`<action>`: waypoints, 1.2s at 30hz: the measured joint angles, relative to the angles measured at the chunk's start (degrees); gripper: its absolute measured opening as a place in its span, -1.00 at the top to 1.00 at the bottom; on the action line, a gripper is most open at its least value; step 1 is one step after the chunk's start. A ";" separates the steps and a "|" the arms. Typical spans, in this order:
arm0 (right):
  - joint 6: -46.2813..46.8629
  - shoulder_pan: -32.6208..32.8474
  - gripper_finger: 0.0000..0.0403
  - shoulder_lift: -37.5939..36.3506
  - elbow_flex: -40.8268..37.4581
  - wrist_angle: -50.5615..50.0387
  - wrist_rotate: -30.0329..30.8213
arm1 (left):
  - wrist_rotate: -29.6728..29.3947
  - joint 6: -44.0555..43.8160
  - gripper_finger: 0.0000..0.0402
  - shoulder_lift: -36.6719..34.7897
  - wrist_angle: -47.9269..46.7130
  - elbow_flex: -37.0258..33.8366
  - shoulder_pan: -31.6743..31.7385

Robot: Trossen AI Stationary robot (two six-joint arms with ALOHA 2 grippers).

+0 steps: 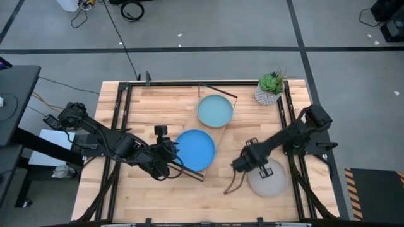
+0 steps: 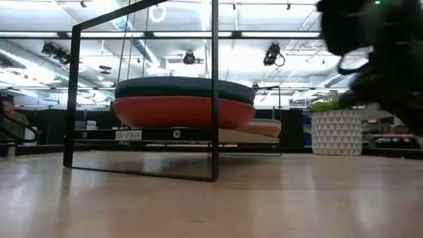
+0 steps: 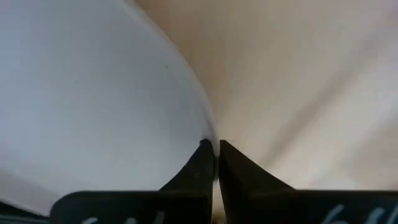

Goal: Place and stack plates onto a shelf
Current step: Stack the gray plate on top of the light blue plate on the shelf

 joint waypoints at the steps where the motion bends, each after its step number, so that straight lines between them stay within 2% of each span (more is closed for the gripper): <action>1: -0.46 -1.38 0.93 -1.00 0.25 -1.23 0.65 | 0.19 -0.48 0.38 0.00 0.04 -0.01 0.00; 5: -3.55 -7.57 0.93 -6.72 1.74 -4.17 4.00 | 4.99 -2.95 0.38 0.00 0.16 0.01 -0.07; 8: -10.80 -12.54 0.93 -11.02 4.01 -4.19 7.26 | 8.98 -2.62 0.38 0.00 0.16 0.01 -0.07; 12: -27.57 -17.57 0.93 -14.91 9.73 -3.91 14.11 | 10.84 -0.53 0.38 0.02 1.37 0.01 -0.07; 16: -52.34 -21.05 0.93 -15.84 16.09 0.41 18.58 | 10.80 0.53 0.38 0.02 3.83 0.01 -0.01; 19: -67.16 -23.70 0.93 -14.74 20.17 6.89 17.92 | 10.77 0.54 0.38 0.02 4.32 0.01 0.08; 25: -81.92 -29.60 0.93 -8.55 27.90 17.13 13.86 | 10.71 -0.05 0.38 0.02 4.22 0.01 0.11; 30: -88.90 -34.03 0.93 -2.28 35.15 18.39 12.63 | 10.86 -2.65 0.38 0.02 3.85 0.01 -0.54; 36: -91.97 -38.54 0.93 3.02 43.87 16.69 10.28 | 11.12 -5.10 0.38 0.02 3.88 0.03 -1.78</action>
